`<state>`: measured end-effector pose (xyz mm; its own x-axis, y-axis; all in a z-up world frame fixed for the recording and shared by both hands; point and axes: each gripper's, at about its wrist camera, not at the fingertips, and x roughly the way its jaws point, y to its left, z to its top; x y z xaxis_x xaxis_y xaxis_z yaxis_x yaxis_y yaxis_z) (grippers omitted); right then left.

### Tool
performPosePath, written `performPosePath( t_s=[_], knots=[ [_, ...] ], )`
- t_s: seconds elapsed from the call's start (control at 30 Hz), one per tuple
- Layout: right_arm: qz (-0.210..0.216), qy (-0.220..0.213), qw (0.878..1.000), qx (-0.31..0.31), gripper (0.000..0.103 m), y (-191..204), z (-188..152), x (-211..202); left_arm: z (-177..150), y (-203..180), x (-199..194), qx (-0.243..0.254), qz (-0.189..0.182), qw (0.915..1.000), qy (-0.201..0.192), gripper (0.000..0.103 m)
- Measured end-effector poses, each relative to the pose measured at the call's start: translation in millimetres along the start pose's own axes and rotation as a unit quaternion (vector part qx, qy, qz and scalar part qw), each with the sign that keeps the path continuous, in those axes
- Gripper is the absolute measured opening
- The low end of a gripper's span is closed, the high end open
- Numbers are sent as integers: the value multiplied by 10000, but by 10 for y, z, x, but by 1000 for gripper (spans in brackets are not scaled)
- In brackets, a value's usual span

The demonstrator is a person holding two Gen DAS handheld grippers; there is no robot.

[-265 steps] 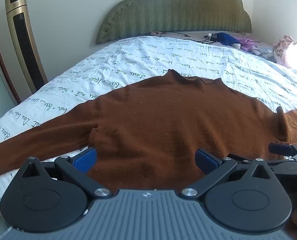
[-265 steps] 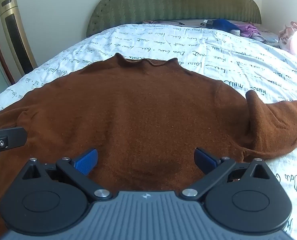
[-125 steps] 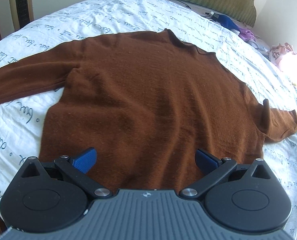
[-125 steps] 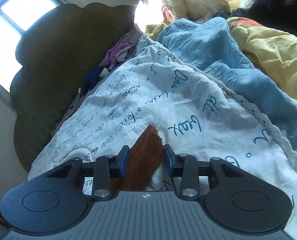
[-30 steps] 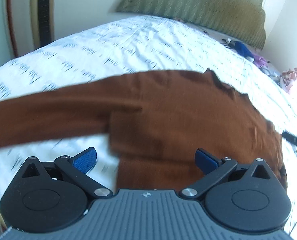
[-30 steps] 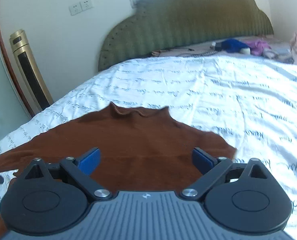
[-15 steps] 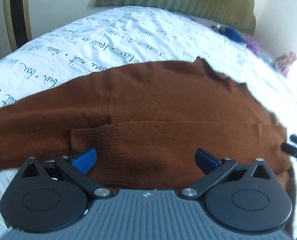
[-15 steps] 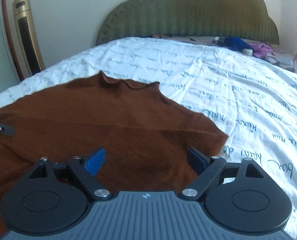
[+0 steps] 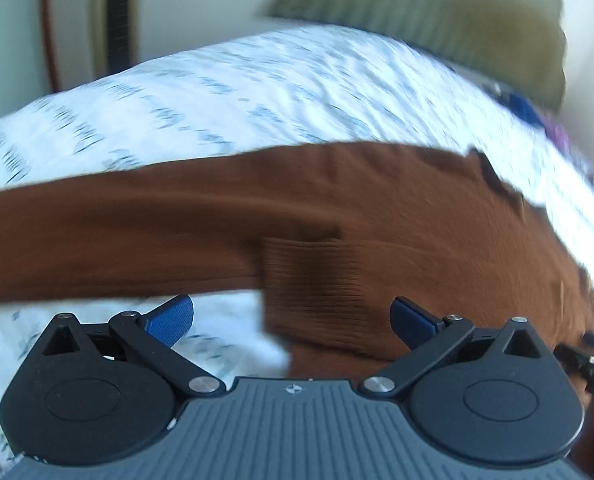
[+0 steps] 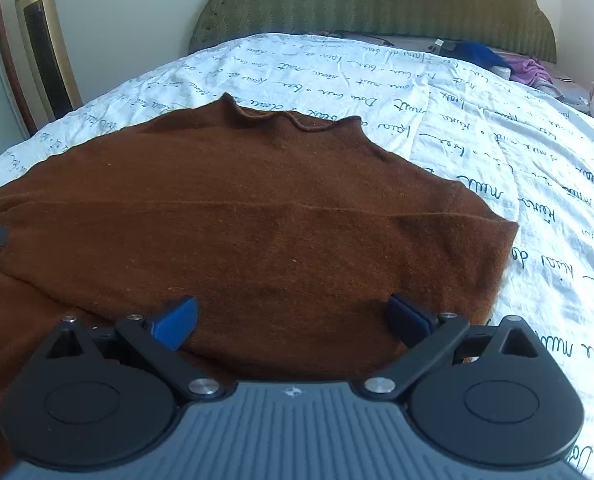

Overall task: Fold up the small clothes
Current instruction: 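Open the right tool to release the sleeve and withdraw, then grasp the cuff of the other sleeve with the left tool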

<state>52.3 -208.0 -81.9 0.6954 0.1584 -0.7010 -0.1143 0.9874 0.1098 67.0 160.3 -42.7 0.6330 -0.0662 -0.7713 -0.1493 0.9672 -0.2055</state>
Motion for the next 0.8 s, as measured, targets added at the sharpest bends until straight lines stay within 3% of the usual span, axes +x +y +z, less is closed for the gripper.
performPosePath(
  t_s=[0.17,0.3,0.37,0.53,0.63,0.8],
  knots=[
    [203,36,9998,44,102,116,-25,-20,-50,855,-161,-868,118,9960,-197,103],
    [316,-17,9994,149,102,170,-81,-64,-139,1537,-351,-1781,-494,9812,-557,103],
    [382,-22,9992,150,102,190,-79,-96,-192,1842,-435,-2323,-869,9659,-740,103],
    [648,-92,9973,338,102,227,-56,-219,-346,2469,-461,-3668,-1807,9051,-1163,103],
    [734,-185,9966,319,102,284,-39,-316,-385,2667,-411,-4169,-2132,8735,-1335,103],
    [841,-357,9956,201,102,396,11,-476,-390,2925,-342,-4687,-2484,8316,-1645,103]
  ],
)
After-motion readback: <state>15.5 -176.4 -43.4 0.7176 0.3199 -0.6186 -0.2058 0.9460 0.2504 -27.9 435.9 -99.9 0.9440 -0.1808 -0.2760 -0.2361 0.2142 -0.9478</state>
